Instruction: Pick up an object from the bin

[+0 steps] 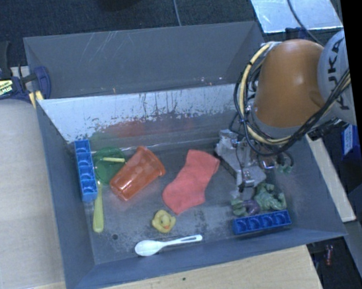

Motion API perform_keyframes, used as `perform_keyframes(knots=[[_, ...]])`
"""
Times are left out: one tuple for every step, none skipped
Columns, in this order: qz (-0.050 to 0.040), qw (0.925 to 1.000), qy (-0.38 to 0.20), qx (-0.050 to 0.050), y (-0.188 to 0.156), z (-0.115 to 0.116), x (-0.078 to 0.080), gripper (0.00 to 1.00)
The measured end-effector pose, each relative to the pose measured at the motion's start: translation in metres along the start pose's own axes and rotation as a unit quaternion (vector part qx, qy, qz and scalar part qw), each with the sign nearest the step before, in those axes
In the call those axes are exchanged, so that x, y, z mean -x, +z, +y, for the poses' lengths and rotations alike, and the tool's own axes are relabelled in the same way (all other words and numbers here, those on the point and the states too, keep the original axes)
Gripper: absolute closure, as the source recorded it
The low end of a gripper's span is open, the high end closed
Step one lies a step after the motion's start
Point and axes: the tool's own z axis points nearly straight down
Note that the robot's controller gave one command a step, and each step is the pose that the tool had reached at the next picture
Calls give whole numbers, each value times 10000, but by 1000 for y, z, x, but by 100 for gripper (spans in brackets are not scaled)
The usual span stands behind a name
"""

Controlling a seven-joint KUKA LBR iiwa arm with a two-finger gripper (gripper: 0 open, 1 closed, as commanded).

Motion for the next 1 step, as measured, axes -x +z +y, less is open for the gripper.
perform_keyframes(knots=[[-43,10000,-5,-3,-4,0,2,0]])
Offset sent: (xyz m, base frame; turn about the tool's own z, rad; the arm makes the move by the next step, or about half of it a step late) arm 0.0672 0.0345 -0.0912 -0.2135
